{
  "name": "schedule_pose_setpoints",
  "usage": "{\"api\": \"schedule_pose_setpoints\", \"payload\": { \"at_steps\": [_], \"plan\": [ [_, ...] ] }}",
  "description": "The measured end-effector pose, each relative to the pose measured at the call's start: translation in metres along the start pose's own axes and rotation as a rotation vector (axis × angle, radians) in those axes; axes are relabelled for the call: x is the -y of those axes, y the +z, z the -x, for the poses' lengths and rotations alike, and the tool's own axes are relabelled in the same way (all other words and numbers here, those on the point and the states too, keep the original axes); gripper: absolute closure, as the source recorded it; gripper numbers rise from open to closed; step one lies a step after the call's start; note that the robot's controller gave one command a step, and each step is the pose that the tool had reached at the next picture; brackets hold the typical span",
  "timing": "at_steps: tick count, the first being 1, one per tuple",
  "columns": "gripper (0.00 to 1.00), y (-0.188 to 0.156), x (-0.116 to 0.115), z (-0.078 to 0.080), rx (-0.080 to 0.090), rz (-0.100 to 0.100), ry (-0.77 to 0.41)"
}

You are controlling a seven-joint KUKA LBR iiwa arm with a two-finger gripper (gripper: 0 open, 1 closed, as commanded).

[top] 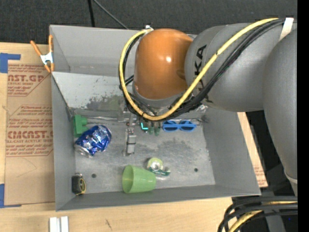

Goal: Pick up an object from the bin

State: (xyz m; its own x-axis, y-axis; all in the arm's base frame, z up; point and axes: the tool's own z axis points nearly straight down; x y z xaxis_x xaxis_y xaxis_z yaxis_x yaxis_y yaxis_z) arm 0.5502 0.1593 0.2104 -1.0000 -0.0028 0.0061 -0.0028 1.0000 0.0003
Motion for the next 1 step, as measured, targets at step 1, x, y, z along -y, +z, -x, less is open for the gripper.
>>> {"api": "schedule_pose_setpoints", "payload": {
  "at_steps": [1],
  "plan": [
    [0.0, 0.1401, -0.0727, 0.0241, 0.013, 0.001, -0.474]
  ]
}}
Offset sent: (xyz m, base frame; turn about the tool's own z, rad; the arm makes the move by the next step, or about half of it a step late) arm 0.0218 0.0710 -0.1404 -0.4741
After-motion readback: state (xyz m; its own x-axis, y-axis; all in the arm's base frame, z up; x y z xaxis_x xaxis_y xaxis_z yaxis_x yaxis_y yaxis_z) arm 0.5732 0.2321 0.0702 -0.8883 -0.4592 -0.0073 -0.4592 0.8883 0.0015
